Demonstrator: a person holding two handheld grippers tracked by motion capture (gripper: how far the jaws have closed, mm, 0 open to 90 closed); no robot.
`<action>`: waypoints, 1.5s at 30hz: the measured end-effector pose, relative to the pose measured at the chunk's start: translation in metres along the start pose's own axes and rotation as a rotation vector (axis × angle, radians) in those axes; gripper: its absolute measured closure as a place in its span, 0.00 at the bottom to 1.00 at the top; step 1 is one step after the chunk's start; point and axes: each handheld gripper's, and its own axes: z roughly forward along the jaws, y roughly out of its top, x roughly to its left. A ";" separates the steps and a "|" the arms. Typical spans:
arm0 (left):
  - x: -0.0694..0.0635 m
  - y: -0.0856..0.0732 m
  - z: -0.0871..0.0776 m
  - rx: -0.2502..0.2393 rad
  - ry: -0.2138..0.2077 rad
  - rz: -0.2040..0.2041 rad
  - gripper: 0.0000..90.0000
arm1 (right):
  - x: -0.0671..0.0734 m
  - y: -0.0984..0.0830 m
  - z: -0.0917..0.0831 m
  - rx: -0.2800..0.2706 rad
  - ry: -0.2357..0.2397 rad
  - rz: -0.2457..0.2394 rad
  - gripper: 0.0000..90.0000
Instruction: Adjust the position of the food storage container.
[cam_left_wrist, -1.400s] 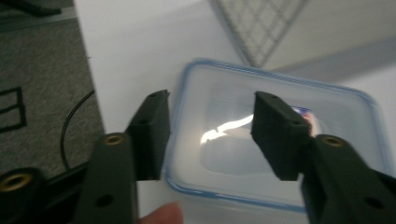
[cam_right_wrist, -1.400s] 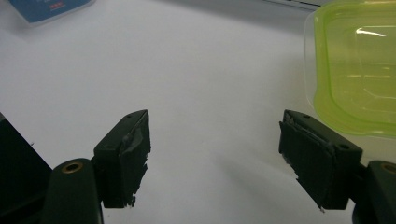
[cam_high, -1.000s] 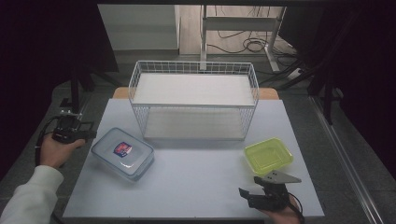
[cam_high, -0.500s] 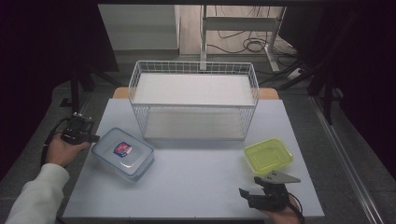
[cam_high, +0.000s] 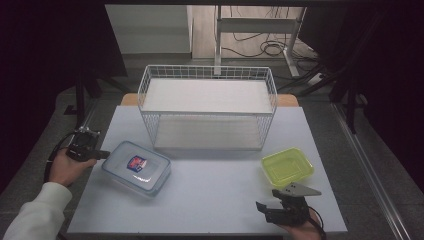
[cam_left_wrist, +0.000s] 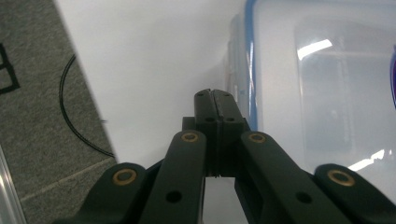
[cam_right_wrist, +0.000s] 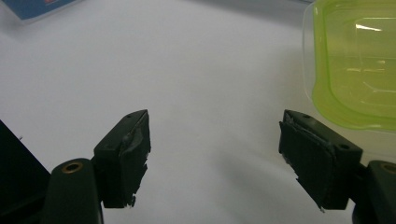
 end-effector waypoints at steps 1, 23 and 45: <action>-0.008 -0.001 0.000 0.005 -0.005 0.010 1.00 | 0.000 0.000 0.000 0.000 -0.001 0.002 0.28; -0.086 -0.011 0.007 -0.019 -0.145 0.116 1.00 | 0.002 0.000 0.000 0.001 0.001 -0.001 0.28; -0.136 -0.011 0.017 -0.030 -0.294 0.092 1.00 | 0.002 0.001 0.001 0.005 0.000 0.000 0.28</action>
